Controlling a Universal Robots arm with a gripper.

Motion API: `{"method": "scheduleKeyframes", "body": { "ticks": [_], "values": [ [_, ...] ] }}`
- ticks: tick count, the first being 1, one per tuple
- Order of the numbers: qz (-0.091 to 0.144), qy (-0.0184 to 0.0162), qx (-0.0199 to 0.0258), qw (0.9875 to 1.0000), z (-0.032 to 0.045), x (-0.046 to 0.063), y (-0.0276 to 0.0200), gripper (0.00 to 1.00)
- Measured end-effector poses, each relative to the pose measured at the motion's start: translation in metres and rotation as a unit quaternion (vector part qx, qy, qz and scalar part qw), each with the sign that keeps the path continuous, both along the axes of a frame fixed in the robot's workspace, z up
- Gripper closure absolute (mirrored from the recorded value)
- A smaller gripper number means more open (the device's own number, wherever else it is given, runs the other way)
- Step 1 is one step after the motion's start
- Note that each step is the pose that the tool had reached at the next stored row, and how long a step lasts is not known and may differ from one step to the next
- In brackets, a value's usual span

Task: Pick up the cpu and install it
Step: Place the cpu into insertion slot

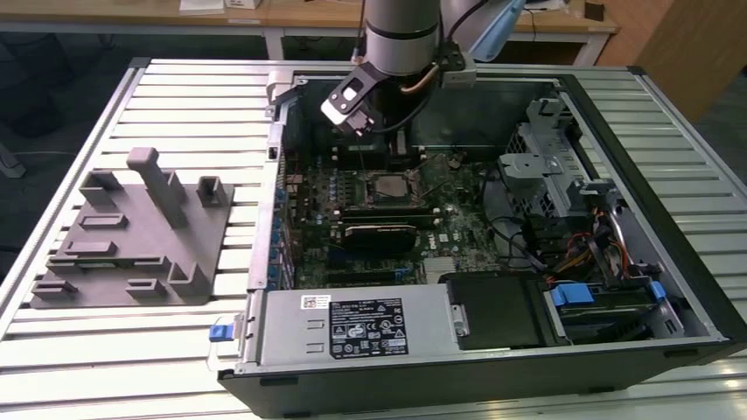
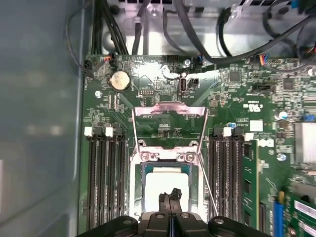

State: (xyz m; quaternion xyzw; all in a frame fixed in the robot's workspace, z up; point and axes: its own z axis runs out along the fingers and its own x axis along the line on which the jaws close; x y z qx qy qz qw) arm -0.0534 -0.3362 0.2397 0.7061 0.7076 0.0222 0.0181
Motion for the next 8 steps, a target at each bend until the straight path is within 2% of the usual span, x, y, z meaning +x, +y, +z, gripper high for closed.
{"method": "scheduleKeyframes", "body": {
  "ticks": [3, 8],
  "values": [
    [0.0, 0.0, 0.0, 1.0, 0.0059, 0.0, 0.0, 0.89],
    [0.0, 0.0, 0.0, 1.0, 0.0067, 0.0, 0.0, 0.89]
  ]
}}
